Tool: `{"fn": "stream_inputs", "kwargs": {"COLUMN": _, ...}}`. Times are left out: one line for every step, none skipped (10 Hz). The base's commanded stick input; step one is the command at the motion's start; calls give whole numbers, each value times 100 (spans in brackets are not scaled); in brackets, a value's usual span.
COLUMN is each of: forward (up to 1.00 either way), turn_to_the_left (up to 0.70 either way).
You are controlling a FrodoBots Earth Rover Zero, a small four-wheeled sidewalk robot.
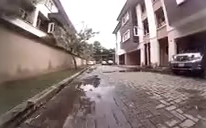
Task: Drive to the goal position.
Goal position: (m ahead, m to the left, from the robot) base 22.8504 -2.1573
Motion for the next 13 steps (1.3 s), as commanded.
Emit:
{"fn": "stream_inputs", "kwargs": {"forward": 50, "turn_to_the_left": 0}}
{"fn": "stream_inputs", "kwargs": {"forward": 50, "turn_to_the_left": 0}}
{"fn": "stream_inputs", "kwargs": {"forward": 50, "turn_to_the_left": 0}}
{"fn": "stream_inputs", "kwargs": {"forward": 50, "turn_to_the_left": 0}}
{"fn": "stream_inputs", "kwargs": {"forward": 50, "turn_to_the_left": 0}}
{"fn": "stream_inputs", "kwargs": {"forward": 50, "turn_to_the_left": 0}}
{"fn": "stream_inputs", "kwargs": {"forward": 50, "turn_to_the_left": 0}}
{"fn": "stream_inputs", "kwargs": {"forward": 50, "turn_to_the_left": 0}}
{"fn": "stream_inputs", "kwargs": {"forward": 50, "turn_to_the_left": 0}}
{"fn": "stream_inputs", "kwargs": {"forward": 50, "turn_to_the_left": 0}}
{"fn": "stream_inputs", "kwargs": {"forward": 50, "turn_to_the_left": 0}}
{"fn": "stream_inputs", "kwargs": {"forward": 50, "turn_to_the_left": 0}}
{"fn": "stream_inputs", "kwargs": {"forward": 50, "turn_to_the_left": 0}}
